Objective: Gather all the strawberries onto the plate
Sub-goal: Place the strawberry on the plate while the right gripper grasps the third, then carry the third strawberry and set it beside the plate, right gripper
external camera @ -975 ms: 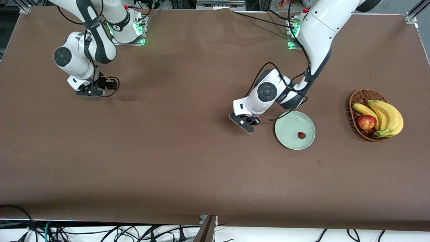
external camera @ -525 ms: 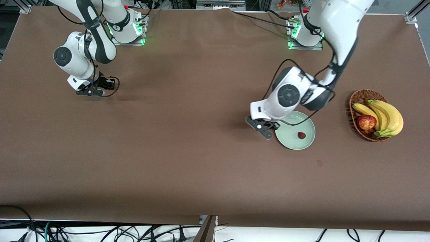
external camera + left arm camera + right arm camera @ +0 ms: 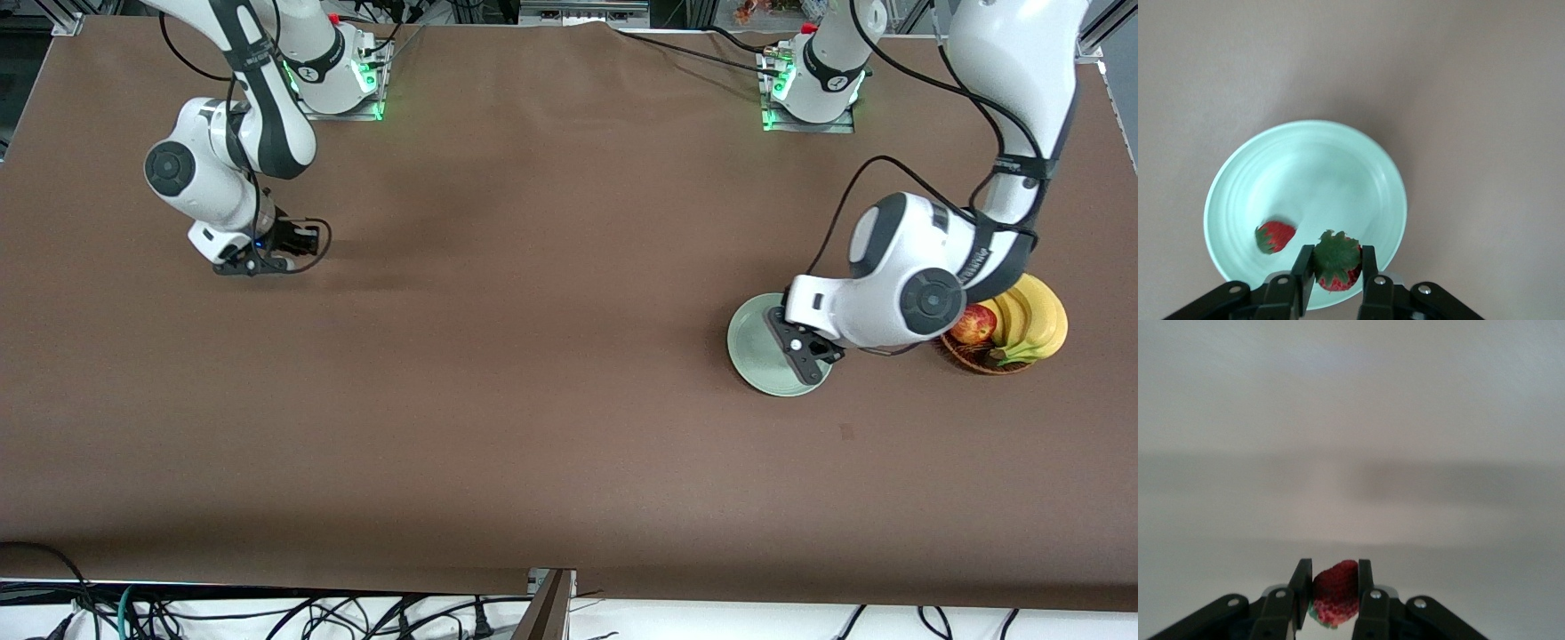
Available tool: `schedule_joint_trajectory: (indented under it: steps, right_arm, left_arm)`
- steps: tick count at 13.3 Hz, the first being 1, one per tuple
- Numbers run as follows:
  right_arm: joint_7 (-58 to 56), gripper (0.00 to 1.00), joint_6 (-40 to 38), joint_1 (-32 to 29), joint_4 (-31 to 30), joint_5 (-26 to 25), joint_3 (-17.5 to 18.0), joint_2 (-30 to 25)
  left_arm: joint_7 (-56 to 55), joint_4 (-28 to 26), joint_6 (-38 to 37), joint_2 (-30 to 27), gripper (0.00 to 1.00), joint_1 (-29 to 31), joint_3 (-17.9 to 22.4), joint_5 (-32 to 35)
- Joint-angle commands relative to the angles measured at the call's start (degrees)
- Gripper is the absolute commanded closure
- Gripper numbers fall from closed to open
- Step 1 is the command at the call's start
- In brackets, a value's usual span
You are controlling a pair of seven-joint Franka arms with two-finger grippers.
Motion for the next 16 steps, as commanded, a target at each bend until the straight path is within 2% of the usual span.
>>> schedule_joint_trajectory:
  steps: [1, 2, 3, 4, 5, 8, 11, 14, 16]
  right_arm:
    - [15.7, 0.92, -15.7, 1.4, 19.8, -0.1, 8.4, 4.3]
    - [20.5, 0.92, -19.2, 1.4, 26.7, 1.1, 10.9, 7.1]
    - [24.0, 0.92, -20.5, 1.4, 32.1, 5.1, 13.4, 10.1]
    - [26.7, 0.92, -20.6, 1.4, 37.3, 10.3, 15.5, 13.8]
    - [29.2, 0.92, -20.1, 1.4, 41.7, 14.9, 17.2, 17.4]
    - [38.6, 0.92, -18.4, 1.4, 58.9, 25.6, 22.5, 30.1]
    - [48.3, 0.91, -6.0, 1.5, 72.4, 27.0, 29.9, 40.7]
    - [53.6, 0.91, 10.7, 1.5, 77.1, 27.0, 38.2, 47.9]
    - [53.9, 0.92, 13.3, 2.2, 77.1, 26.8, 39.4, 49.0]
  left_arm:
    - [7.6, -0.5, 1.2, 2.4, 0.90, 2.3, -0.6, -1.2]
    - [10.3, -0.7, 1.6, 3.9, 0.88, 3.5, -0.6, -1.2]
    - [12.4, -0.7, 2.3, 4.5, 0.87, 4.5, -0.6, -1.3]
    - [12.6, -1.1, 2.4, 4.5, 0.39, 4.6, -0.6, -1.6]
    - [12.8, -1.1, 2.2, 4.3, 0.00, 4.6, -0.7, -2.4]
    - [12.8, -0.5, 1.4, 2.1, 0.00, 4.7, -0.7, -4.5]
    - [12.0, 2.0, -3.3, -1.0, 0.00, 4.7, -0.6, -9.8]
    - [6.4, 8.3, -11.5, -0.9, 0.00, 4.7, -0.5, -10.2]
    - [-1.8, 11.1, -15.4, -1.5, 0.00, 4.6, -0.7, -10.9]
